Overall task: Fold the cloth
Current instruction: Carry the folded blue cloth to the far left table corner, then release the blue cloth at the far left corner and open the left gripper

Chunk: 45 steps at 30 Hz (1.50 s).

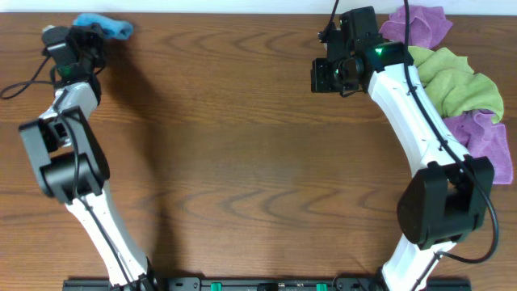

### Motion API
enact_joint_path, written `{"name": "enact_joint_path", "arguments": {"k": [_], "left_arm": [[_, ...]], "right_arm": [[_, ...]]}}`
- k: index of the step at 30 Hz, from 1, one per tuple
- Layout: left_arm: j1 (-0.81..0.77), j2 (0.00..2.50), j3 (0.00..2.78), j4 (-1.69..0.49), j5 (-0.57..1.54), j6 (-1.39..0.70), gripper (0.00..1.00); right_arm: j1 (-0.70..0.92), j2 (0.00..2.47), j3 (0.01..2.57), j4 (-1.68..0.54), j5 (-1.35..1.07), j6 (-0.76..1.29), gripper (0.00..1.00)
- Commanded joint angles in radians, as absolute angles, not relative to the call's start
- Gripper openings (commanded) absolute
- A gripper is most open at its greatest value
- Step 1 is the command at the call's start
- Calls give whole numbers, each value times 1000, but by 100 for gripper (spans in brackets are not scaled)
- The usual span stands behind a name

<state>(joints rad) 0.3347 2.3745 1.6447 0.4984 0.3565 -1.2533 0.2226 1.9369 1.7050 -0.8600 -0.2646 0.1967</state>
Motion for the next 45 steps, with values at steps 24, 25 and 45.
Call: {"name": "enact_joint_path", "arguments": {"k": [24,25,45], "left_arm": [[342,2533,1891,426,427,-1274,6],[343,2540,1891,424,431,-1274,6],[364,2564,1891,311,624,-1351,6]], "right_arm": [[216,1932,1719,-876,-258,260,2],[216,1932,1719,-876,-258,263,2],[217,1932,1719,-878,-259,284,2]]}}
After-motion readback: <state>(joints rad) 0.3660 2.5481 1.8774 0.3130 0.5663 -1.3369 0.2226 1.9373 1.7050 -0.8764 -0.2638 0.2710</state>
